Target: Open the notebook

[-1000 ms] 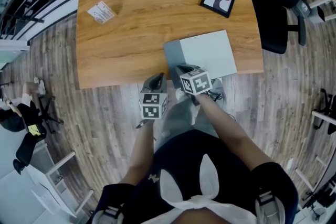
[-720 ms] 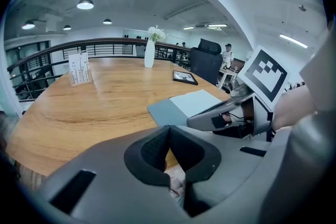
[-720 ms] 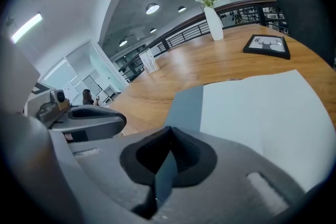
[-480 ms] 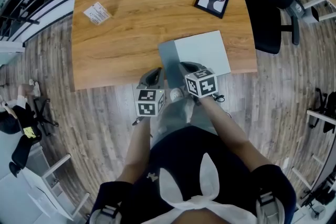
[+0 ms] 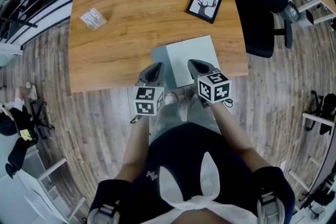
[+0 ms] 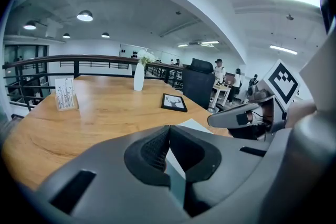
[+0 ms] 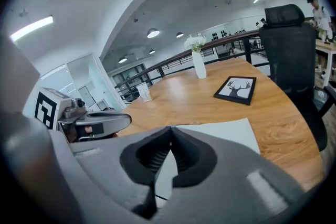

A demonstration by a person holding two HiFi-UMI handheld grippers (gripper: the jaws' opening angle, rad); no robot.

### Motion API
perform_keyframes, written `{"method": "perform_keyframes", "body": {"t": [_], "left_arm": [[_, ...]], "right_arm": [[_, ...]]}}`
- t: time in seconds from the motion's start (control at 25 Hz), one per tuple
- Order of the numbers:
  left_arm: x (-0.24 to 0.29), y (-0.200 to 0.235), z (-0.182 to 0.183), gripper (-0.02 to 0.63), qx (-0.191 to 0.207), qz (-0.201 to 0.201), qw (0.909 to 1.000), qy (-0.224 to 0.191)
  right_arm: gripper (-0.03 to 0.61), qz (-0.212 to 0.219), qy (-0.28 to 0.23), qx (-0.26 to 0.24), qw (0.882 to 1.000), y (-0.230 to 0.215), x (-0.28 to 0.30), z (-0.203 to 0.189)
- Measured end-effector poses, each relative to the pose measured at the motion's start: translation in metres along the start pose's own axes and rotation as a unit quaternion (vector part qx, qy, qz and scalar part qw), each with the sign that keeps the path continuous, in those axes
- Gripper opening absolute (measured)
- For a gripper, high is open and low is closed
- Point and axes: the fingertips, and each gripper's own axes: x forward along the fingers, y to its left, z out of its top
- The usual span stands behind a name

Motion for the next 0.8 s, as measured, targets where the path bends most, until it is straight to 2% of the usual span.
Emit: {"method": "perform_keyframes", "body": {"t": [0.36, 0.8], "left_arm": [[0.011, -0.037, 0.032, 0.017, 0.001, -0.005, 0.9996, -0.029], [0.022, -0.058, 0.041, 0.017, -0.003, 0.006, 0.9995, -0.030]], "right_arm": [[-0.002, -0.006, -0.014, -0.024, 1.000, -0.023, -0.033, 0.021], [-0.003, -0.003, -0.003, -0.036, 0.999, -0.053, -0.046, 0.029]]}}
